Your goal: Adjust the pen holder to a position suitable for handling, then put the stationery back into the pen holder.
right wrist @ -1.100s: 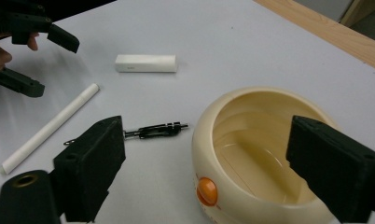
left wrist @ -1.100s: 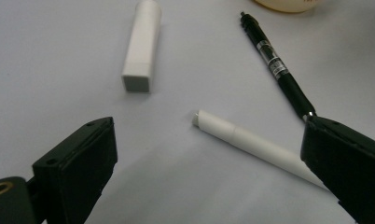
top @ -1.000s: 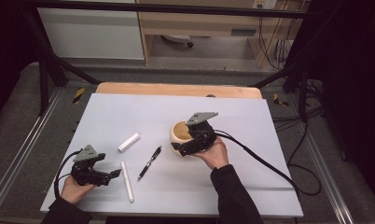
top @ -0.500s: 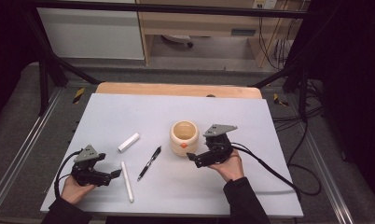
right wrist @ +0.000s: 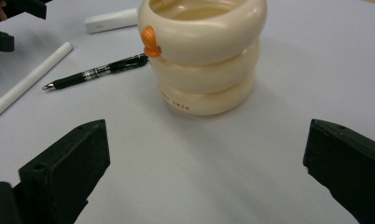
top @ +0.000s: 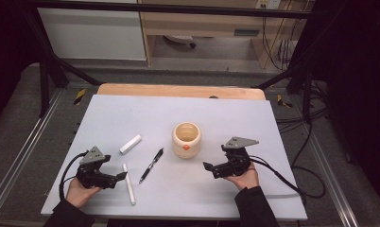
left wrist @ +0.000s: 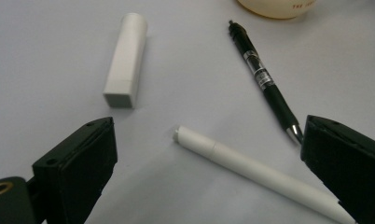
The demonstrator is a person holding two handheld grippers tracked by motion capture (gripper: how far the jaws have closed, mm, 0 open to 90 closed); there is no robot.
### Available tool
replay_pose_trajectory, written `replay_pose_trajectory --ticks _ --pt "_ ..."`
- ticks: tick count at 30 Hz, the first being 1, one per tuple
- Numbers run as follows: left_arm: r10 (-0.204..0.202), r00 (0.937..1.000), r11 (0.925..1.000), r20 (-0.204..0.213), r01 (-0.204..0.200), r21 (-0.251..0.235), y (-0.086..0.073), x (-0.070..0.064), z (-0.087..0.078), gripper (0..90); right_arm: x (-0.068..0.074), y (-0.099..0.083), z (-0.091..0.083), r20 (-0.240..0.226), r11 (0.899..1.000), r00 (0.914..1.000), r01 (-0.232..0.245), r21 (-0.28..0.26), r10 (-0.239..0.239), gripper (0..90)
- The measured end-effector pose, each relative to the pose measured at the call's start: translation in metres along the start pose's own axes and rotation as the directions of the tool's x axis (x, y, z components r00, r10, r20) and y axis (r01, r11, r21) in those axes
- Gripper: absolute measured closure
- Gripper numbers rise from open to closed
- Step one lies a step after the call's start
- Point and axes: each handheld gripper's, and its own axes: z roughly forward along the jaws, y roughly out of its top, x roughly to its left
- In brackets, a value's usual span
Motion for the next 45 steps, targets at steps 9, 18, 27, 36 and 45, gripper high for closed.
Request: replay_pose_trajectory --ticks 9,18,27,36,45 --pt "0.006 1.0 0.9999 0.006 -0.006 0.014 0.012 -0.014 0.006 3.7 -0.009 -0.026 -0.011 0.003 1.0 0.9995 -0.03 -0.001 0.03 1.2" --pt "0.019 0.9998 0.9991 -0.009 -0.019 0.038 0.025 -0.023 0.012 3.7 -0.012 -0.033 -0.012 -0.006 0.999 0.9994 -0.035 0.001 0.035 1.2" --pt "0.04 0.9989 0.9969 -0.025 -0.038 0.069 0.042 -0.034 0.023 3.7 -0.012 -0.034 -0.011 0.005 0.999 0.9995 -0.031 0.016 0.031 1.1" --pt "0.086 0.9961 0.9886 -0.019 -0.083 0.126 0.056 -0.049 0.043 4.3 -0.012 -0.036 -0.013 0.005 1.0 0.9997 -0.022 0.015 0.022 1.1" --pt "0.079 0.9962 0.9782 -0.038 -0.07 0.195 0.057 -0.055 0.054 13.2 -0.014 -0.039 -0.014 0.008 0.999 0.9996 -0.029 0.024 0.029 1.3"
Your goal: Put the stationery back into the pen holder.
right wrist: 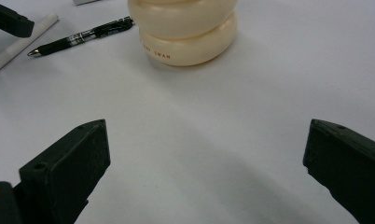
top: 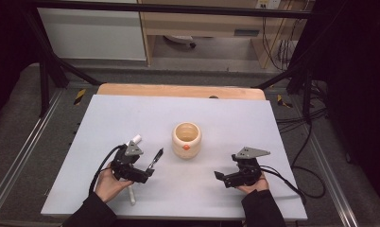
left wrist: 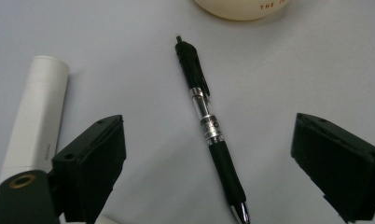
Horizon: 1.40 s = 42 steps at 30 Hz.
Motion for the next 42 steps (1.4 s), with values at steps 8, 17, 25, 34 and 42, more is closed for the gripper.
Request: replay_pose_trajectory --ticks 8,17,25,34,42 --pt "-0.029 0.9994 0.9991 -0.02 0.03 0.03 -0.002 -0.005 0.005 28.6 -0.002 -0.001 -0.002 0.006 1.0 1.0 -0.004 -0.003 0.005 1.4" --pt "-0.056 0.9984 0.9964 -0.003 0.056 0.064 -0.005 -0.01 0.009 51.2 -0.002 -0.002 -0.002 0.009 1.0 0.9999 -0.006 0.002 0.006 1.5" --pt "-0.065 0.9972 0.9929 -0.037 0.068 0.098 -0.005 -0.013 0.014 60.9 -0.001 -0.003 0.0 0.005 1.0 1.0 -0.004 0.012 0.004 1.5" --pt "-0.066 0.9966 0.9901 -0.049 0.072 0.121 -0.006 -0.016 0.016 68.9 -0.001 -0.004 0.0 0.004 1.0 1.0 -0.003 0.014 0.003 1.5" --pt "-0.065 0.9952 0.9875 -0.074 0.074 0.139 -0.006 -0.021 0.019 73.8 -0.001 -0.004 0.001 0.004 1.0 1.0 -0.004 0.015 0.004 1.5"
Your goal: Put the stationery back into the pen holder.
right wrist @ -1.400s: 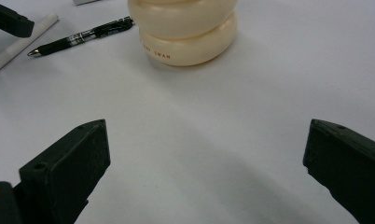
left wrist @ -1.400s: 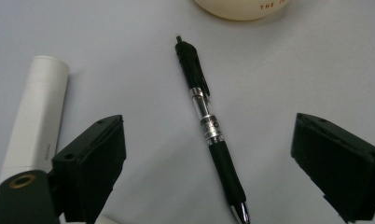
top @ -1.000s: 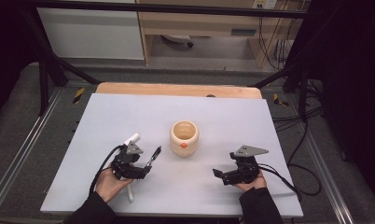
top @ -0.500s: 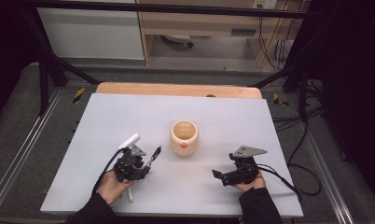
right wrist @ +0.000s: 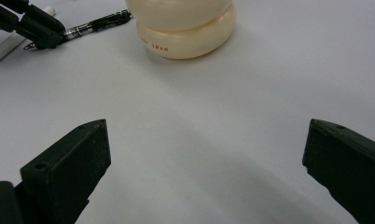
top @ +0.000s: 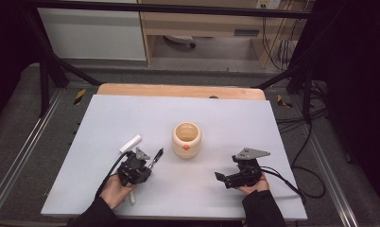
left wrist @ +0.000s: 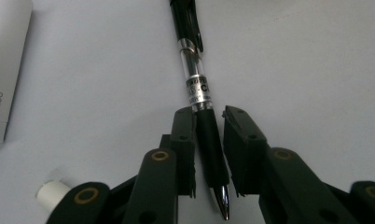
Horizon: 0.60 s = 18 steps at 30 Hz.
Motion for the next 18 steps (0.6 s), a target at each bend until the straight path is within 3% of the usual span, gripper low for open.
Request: replay_pose_trajectory --ticks 18 --pt "-0.04 0.9991 0.9992 -0.012 0.04 0.006 0.0006 -0.0007 -0.0003 79.0 0.0001 -0.0005 0.0011 -0.002 1.0 1.0 0.009 0.008 -0.009 1.5"
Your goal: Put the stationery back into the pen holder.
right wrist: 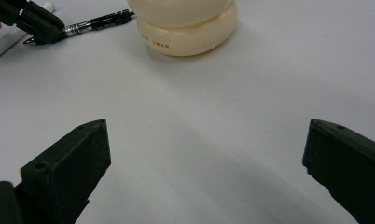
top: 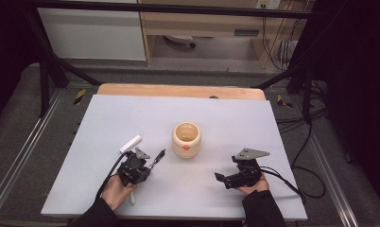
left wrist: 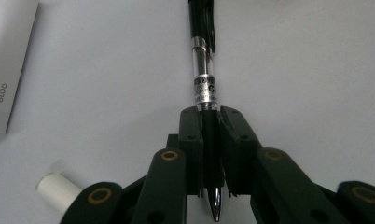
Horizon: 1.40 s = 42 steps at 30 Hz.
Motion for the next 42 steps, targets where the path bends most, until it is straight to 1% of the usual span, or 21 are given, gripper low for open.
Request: replay_pose_trajectory --ticks 3,8,13,16,19,23,27,31,34,35,42 --pt "-0.001 1.0 1.0 0.005 0.001 0.001 0.0 0.001 0.0 79.2 0.0 0.0 0.0 -0.001 1.0 1.0 0.0 0.0 0.0 1.5" --pt "-0.013 0.9996 0.9998 0.027 0.013 -0.012 -0.001 0.005 -0.003 79.4 0.0 0.0 0.0 -0.002 1.0 1.0 0.0 -0.001 0.0 1.6" --pt "-0.007 0.9993 0.9999 0.036 0.007 -0.014 -0.001 0.007 -0.006 79.5 0.0 0.0 0.0 -0.002 1.0 1.0 0.004 0.001 -0.004 1.6" --pt "-0.001 0.9994 0.9996 0.035 0.002 -0.028 -0.001 0.007 -0.008 79.6 0.0 0.0 0.0 -0.003 1.0 1.0 0.006 0.0 -0.006 1.6" --pt "0.004 0.9991 0.9993 0.043 -0.002 -0.038 -0.001 0.008 -0.012 79.6 0.0 0.0 0.0 -0.003 1.0 1.0 0.006 0.0 -0.006 1.6" --pt "0.013 0.9982 0.9992 0.059 -0.01 -0.038 -0.002 0.007 -0.014 79.6 0.0 0.0 0.0 -0.005 1.0 1.0 0.007 -0.001 -0.007 1.7" --pt "0.032 0.9965 0.9989 0.077 -0.029 -0.036 -0.003 0.008 -0.016 79.6 0.001 0.0 0.0 -0.004 1.0 1.0 0.005 -0.002 -0.005 1.7" --pt "0.04 0.9949 0.9985 0.092 -0.036 -0.042 -0.004 0.008 -0.019 79.6 0.001 0.0 0.0 -0.003 1.0 0.9999 0.009 -0.002 -0.009 1.7" --pt "0.045 0.9928 0.9981 0.111 -0.04 -0.047 -0.006 0.008 -0.021 79.6 0.001 0.0 0.0 -0.006 1.0 1.0 0.008 -0.004 -0.008 1.7" --pt "0.053 0.992 0.9979 0.115 -0.049 -0.044 -0.006 0.008 -0.022 79.6 0.002 0.0 0.0 -0.007 1.0 1.0 0.005 -0.006 -0.005 1.7" --pt "0.072 0.9867 0.9968 0.146 -0.066 -0.046 -0.006 0.007 -0.024 79.5 0.002 0.0 0.0 -0.015 1.0 0.9997 0.017 -0.01 -0.017 1.8"
